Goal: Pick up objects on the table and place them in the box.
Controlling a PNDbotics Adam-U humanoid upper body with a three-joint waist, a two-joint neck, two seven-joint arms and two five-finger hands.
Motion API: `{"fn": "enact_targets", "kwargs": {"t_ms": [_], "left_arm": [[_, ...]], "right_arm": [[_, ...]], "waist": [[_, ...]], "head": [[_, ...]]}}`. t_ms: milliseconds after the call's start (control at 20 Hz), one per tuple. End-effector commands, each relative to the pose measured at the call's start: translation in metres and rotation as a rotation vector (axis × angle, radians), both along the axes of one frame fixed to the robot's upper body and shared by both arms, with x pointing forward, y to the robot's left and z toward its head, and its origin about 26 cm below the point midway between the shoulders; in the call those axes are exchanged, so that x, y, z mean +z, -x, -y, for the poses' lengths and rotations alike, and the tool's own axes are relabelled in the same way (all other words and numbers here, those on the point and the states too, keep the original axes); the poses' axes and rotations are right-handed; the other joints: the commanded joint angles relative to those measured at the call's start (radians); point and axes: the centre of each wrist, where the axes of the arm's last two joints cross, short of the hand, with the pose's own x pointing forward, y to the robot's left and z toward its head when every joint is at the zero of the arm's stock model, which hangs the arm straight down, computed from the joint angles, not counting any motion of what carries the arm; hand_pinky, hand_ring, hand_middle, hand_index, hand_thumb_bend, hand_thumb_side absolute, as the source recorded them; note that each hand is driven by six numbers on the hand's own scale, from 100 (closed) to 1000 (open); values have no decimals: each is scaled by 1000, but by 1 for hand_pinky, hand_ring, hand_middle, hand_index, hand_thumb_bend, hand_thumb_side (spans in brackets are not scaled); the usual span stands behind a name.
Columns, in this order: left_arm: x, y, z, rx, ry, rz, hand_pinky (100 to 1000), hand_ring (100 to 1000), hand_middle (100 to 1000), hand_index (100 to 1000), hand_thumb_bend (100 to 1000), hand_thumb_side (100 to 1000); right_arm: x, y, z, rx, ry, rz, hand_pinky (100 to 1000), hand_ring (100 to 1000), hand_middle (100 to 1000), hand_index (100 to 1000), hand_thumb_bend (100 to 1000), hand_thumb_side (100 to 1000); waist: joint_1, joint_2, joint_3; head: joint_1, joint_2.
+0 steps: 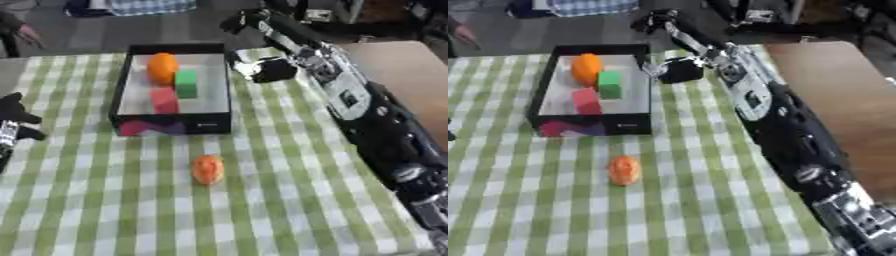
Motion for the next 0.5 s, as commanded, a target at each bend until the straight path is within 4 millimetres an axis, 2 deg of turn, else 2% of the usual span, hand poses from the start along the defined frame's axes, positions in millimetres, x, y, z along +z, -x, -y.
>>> {"fn": "enact_targets", "kwargs": {"t_ms": [50, 250, 500], "left_arm": [[7, 0, -8, 24, -27, 22, 735, 521, 578, 911, 260, 808], [6, 0, -8, 23, -27, 16, 735, 521, 579, 911, 261, 809], [5, 0, -8, 20, -23, 15, 736, 521, 579, 911, 260, 809]], "right_arm": [[18, 18, 4, 109, 97, -64, 892, 770, 748, 864, 113, 635], [-1, 22, 1, 160, 246, -203, 893, 780, 759, 880, 128, 668], [-35, 9, -12, 120, 367, -247, 888, 786, 763, 887, 154, 655]], "waist": [[-14, -32, -2], [-16, -35, 1], [-14, -35, 6]], "head": [[4, 0], [0, 0], [-1, 0]]}}
